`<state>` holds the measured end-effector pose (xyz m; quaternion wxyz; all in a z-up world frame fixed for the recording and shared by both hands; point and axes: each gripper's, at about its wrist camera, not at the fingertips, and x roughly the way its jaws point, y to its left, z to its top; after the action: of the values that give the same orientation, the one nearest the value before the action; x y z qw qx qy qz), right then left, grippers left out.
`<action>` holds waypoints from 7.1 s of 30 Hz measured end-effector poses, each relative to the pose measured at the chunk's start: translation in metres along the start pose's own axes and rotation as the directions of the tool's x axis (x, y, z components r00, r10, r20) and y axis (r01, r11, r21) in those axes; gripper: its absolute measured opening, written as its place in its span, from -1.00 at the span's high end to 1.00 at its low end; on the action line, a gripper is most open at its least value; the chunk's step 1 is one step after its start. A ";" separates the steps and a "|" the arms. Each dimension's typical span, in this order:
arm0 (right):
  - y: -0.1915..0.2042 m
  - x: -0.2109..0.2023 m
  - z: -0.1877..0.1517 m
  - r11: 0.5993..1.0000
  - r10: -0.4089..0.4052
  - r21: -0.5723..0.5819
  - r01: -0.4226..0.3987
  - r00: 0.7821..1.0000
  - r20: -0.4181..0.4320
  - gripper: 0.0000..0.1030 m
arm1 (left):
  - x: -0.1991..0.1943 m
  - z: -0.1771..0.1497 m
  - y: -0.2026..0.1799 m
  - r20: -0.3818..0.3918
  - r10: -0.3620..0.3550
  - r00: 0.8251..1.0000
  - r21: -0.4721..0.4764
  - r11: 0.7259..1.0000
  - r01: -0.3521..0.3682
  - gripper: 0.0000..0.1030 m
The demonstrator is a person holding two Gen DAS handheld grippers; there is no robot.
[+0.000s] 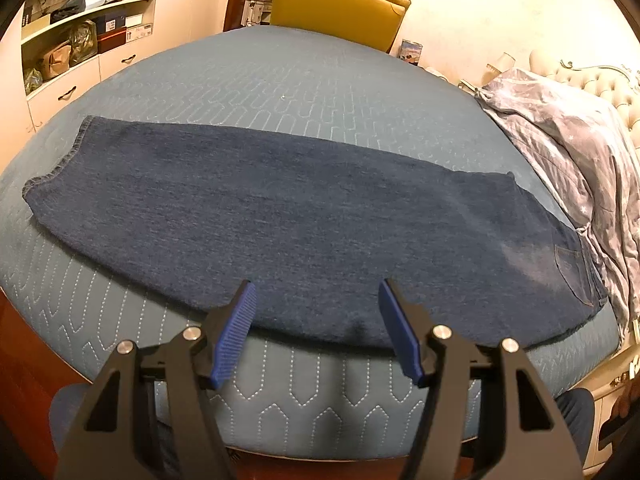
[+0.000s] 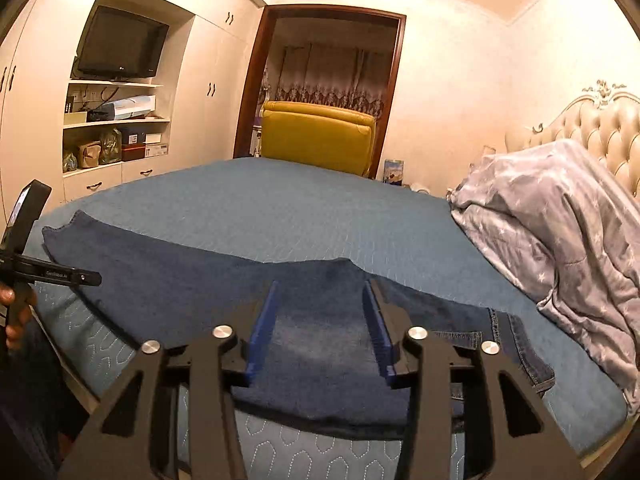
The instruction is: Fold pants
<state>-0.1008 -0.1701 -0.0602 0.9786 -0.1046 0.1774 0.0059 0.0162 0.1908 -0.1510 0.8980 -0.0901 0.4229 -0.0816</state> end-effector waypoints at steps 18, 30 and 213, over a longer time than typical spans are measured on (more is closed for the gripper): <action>0.027 0.000 -0.008 0.996 0.000 -0.088 0.002 1.000 0.024 0.64 | 0.007 0.000 -0.006 -0.026 0.010 1.000 0.011 1.000 -0.010 -0.22; 0.007 0.046 -0.028 0.982 0.151 0.139 -0.127 0.972 -0.180 -0.76 | 0.010 0.000 -0.009 -0.035 -0.007 0.999 0.011 1.000 0.007 -0.22; 0.090 0.182 -0.011 0.990 0.099 0.139 -0.024 0.817 -0.568 -0.74 | -0.064 0.103 0.168 0.144 0.111 0.983 -0.329 0.943 -0.059 0.83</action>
<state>0.0613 -0.0891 -0.1521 0.8838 -0.0342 0.4667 -0.0055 0.0674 0.3774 -0.0775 0.9048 -0.2238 0.3606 0.0353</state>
